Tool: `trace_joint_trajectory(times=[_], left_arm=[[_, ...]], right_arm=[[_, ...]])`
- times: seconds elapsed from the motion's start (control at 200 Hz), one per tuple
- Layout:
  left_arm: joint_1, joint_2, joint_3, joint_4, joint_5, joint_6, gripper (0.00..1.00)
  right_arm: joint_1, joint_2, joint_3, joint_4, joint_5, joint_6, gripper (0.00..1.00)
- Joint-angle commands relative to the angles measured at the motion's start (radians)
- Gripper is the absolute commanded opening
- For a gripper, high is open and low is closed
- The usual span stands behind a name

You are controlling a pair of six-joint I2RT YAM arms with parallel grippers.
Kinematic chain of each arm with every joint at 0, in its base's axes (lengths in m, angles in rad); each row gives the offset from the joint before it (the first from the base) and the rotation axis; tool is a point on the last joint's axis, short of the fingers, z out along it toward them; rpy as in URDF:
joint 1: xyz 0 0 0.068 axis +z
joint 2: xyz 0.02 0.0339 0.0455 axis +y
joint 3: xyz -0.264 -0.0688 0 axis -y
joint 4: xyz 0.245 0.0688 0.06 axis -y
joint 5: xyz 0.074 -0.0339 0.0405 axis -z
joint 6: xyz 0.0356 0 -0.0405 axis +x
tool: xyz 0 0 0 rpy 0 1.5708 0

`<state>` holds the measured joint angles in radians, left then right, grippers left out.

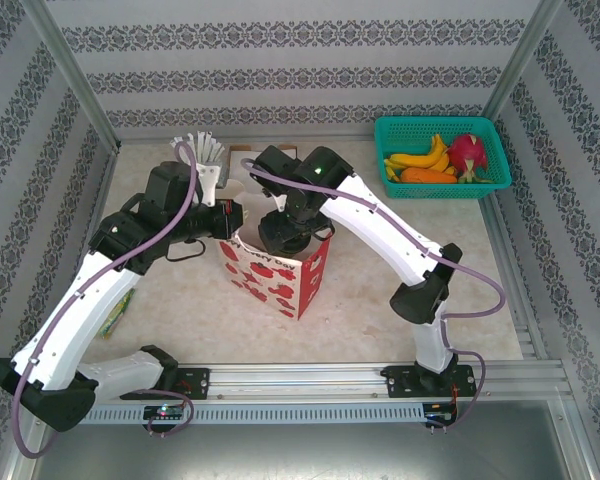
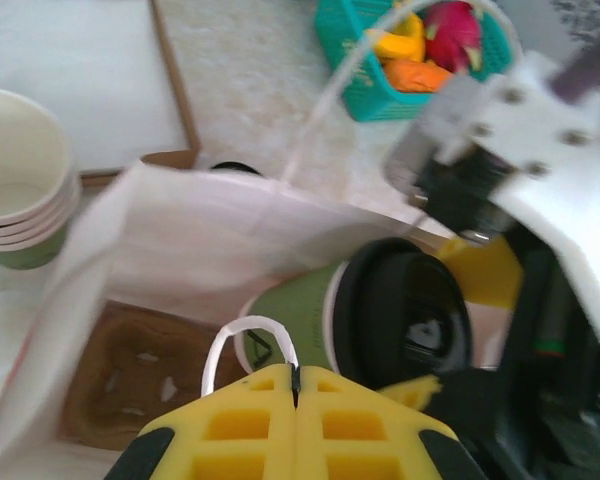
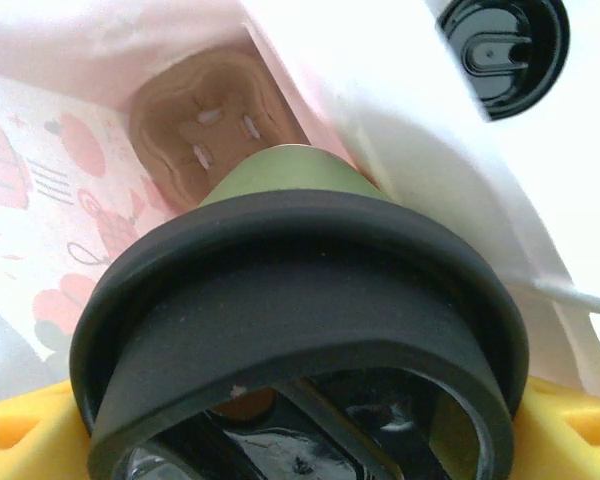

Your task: Pack the takeout coffee

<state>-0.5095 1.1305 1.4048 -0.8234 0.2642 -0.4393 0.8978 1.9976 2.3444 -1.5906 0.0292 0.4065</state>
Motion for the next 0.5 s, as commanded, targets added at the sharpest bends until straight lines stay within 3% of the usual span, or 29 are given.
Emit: trace_joint_trajectory(times=[0.0, 0.07, 0.245, 0.37, 0.495], left_arm=[[-0.039, -0.004, 0.011, 0.078, 0.059, -0.033, 0.00], [-0.043, -0.006, -0.001, 0.093, 0.082, -0.038, 0.02], [-0.041, -0.026, 0.023, 0.051, 0.069, 0.041, 0.25], [-0.034, -0.029, 0.059, -0.025, -0.027, 0.080, 0.55], [-0.007, -0.055, 0.047, -0.037, -0.192, 0.072, 0.76]], right_arm=[[-0.011, -0.024, -0.002, -0.084, 0.042, -0.087, 0.64], [-0.009, -0.027, 0.001, -0.099, 0.032, -0.139, 0.64], [-0.010, -0.042, -0.017, -0.113, 0.029, -0.215, 0.64], [-0.011, -0.057, -0.043, -0.105, 0.010, -0.250, 0.64], [-0.012, -0.084, -0.095, -0.078, 0.011, -0.273, 0.64]])
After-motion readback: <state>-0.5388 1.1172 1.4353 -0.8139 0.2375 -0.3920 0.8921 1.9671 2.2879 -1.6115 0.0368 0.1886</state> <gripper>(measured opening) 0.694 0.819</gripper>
